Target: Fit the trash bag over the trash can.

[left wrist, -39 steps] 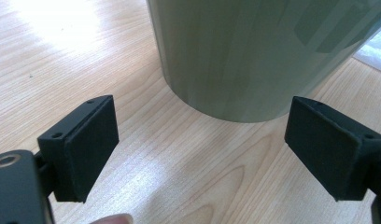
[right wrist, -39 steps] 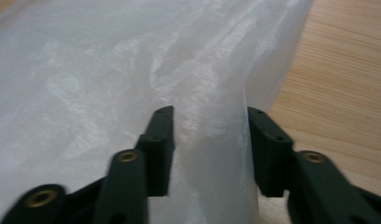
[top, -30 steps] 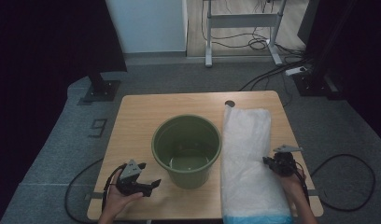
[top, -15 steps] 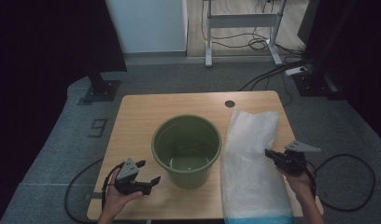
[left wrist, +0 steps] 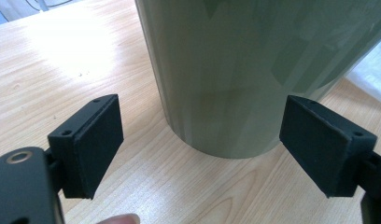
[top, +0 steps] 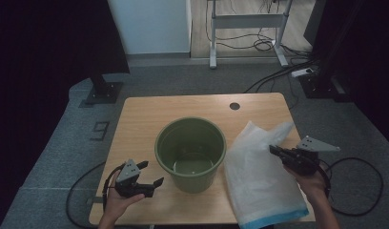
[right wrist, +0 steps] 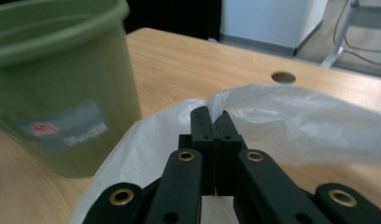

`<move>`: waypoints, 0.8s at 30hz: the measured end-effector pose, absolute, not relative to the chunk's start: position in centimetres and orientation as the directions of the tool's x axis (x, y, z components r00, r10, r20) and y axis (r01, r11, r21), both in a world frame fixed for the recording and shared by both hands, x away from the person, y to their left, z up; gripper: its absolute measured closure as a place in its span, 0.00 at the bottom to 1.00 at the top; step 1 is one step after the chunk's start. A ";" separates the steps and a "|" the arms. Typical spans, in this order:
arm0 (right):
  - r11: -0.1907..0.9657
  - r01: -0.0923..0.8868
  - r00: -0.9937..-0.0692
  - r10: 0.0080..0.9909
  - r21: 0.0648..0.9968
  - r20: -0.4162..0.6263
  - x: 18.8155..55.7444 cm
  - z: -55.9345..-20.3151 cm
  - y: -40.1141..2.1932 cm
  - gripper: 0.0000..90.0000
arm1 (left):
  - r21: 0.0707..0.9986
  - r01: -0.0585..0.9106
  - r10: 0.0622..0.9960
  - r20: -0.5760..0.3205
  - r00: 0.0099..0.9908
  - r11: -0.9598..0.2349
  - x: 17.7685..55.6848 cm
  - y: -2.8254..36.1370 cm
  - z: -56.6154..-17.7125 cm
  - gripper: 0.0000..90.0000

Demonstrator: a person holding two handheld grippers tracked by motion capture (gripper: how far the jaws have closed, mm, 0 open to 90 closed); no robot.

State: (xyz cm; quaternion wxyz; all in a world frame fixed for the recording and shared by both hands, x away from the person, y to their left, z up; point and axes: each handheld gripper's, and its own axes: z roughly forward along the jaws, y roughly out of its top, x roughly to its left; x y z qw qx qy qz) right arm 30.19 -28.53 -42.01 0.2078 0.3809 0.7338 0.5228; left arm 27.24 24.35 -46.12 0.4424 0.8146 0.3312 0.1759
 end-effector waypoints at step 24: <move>0.126 0.253 -0.685 0.723 0.959 0.086 28.5 -36.8 -28.1 0.99 | 0.839 0.376 0.682 -0.009 0.731 -0.393 27.2 23.7 -45.7 0.15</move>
